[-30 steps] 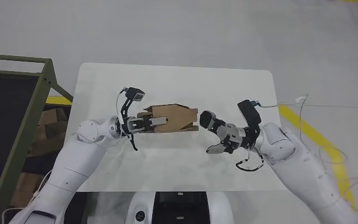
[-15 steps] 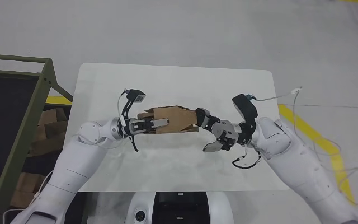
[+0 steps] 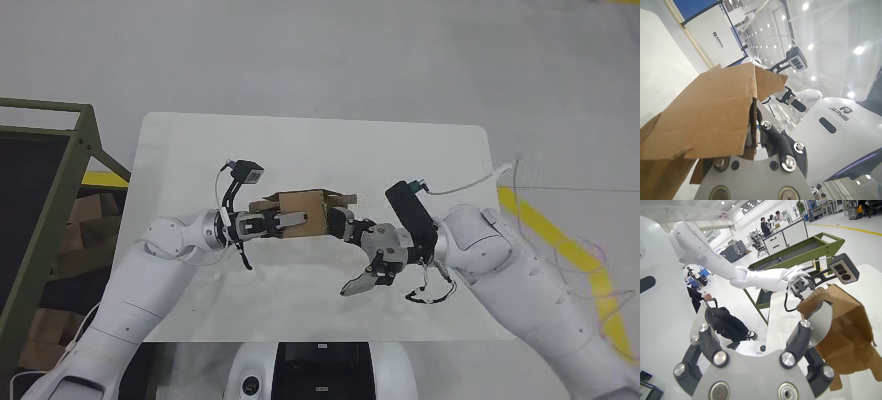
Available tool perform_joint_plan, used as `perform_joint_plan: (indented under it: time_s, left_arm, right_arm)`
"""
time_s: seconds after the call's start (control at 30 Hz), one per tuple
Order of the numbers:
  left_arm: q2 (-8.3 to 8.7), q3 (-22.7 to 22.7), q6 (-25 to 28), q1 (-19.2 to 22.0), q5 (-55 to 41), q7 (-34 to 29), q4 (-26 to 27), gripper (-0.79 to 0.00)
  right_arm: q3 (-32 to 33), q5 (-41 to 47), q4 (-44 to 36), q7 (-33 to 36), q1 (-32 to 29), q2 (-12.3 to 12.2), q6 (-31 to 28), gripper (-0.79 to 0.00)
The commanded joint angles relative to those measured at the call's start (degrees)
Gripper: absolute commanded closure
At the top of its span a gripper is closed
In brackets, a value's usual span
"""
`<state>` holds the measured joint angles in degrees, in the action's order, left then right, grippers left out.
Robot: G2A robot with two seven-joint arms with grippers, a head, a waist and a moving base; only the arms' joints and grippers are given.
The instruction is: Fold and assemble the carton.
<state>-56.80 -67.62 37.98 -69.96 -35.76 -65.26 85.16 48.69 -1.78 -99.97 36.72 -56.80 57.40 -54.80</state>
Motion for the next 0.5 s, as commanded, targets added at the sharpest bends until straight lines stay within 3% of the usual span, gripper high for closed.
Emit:
perform_joint_plan:
  time_s: [0.0, 0.47]
  left_arm:
    - [-0.06, 0.1, 0.0, 0.0, 0.0, 0.0, 0.0, 0.000]
    - [-0.39, 0.5, 0.2, 0.2, -0.2, -0.8, -0.1, 0.000]
  right_arm:
    - [-0.6, -1.9, -0.4, -0.7, 0.8, 0.4, 1.2, -0.785]
    - [-2.8, -18.4, -3.0, -8.5, 2.0, 3.0, 9.6, -0.785]
